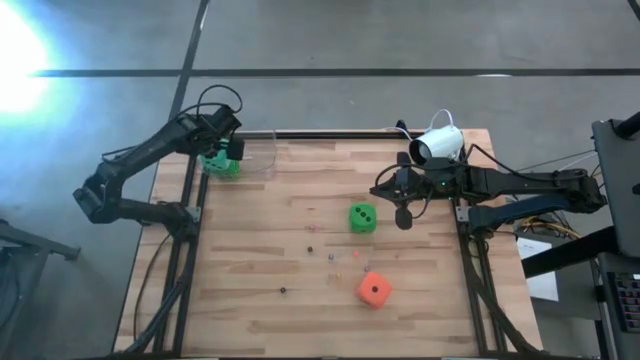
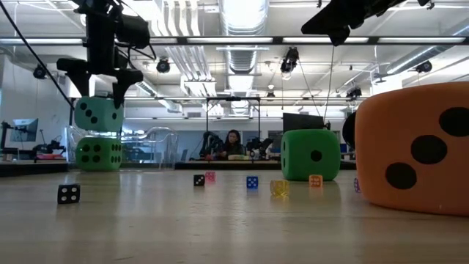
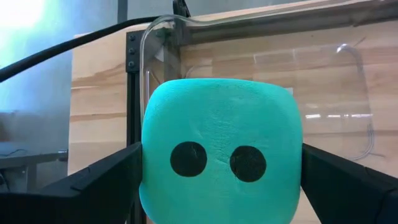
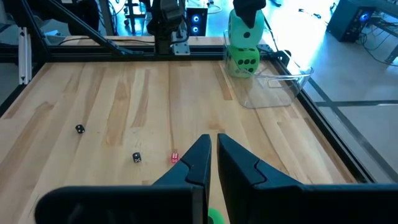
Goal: Pick & Place Dice
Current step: Put the large blue die into the transparent bin
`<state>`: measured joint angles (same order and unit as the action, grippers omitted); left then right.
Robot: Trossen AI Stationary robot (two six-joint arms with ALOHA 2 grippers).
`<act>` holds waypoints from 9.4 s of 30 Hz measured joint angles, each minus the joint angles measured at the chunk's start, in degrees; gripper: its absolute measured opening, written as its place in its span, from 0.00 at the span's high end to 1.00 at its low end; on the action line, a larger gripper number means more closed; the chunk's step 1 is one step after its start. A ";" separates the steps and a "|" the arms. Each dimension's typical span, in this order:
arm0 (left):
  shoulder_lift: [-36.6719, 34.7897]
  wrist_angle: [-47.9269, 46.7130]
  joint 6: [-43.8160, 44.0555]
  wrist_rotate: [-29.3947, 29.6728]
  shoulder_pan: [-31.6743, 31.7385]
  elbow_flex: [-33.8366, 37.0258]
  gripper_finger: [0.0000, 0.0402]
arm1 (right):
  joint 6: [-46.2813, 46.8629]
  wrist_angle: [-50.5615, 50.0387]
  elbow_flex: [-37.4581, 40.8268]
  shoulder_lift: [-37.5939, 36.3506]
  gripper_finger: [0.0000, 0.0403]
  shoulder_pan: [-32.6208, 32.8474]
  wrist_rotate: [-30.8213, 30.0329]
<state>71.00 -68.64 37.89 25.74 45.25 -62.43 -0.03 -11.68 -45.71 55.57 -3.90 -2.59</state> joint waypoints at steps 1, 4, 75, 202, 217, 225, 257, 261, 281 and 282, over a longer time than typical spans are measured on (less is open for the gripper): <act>0.02 0.04 -0.04 0.00 0.00 0.00 0.01 | 0.00 0.00 0.00 0.00 0.93 0.01 -0.02; 0.00 0.03 -0.14 0.00 0.00 0.00 0.01 | 0.02 0.00 0.00 0.00 0.93 0.00 0.00; -0.04 6.09 1.42 4.53 -0.20 3.58 0.02 | 0.02 0.00 0.00 0.00 0.93 0.00 0.00; -18.75 36.82 -7.38 4.68 -5.97 30.51 0.01 | 0.00 0.00 0.00 0.00 0.93 0.01 -0.01; -22.32 31.23 -6.38 4.93 -6.00 30.51 0.01 | 0.00 0.00 0.00 0.00 0.93 0.01 -0.01; -22.53 30.88 -7.54 3.14 -5.99 30.53 0.01 | 0.00 0.00 0.00 0.00 0.93 0.02 0.00; -22.53 23.20 -7.17 1.66 -5.95 28.44 0.01 | 0.00 0.00 0.00 0.00 0.93 0.02 -0.01; -22.53 23.27 -7.01 1.66 -5.95 26.87 0.01 | 0.00 0.00 0.00 0.00 0.93 0.01 0.00; -22.53 19.31 -6.38 3.19 -5.97 25.92 0.01 | 0.00 0.00 0.00 0.00 0.93 0.02 -0.01; -22.53 19.33 -6.36 3.19 -5.97 25.73 0.01 | 0.00 0.00 0.00 0.00 0.93 0.00 0.00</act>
<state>48.47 -49.31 31.53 28.93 39.29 -36.71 -0.03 -11.68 -45.71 55.57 -3.90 -2.59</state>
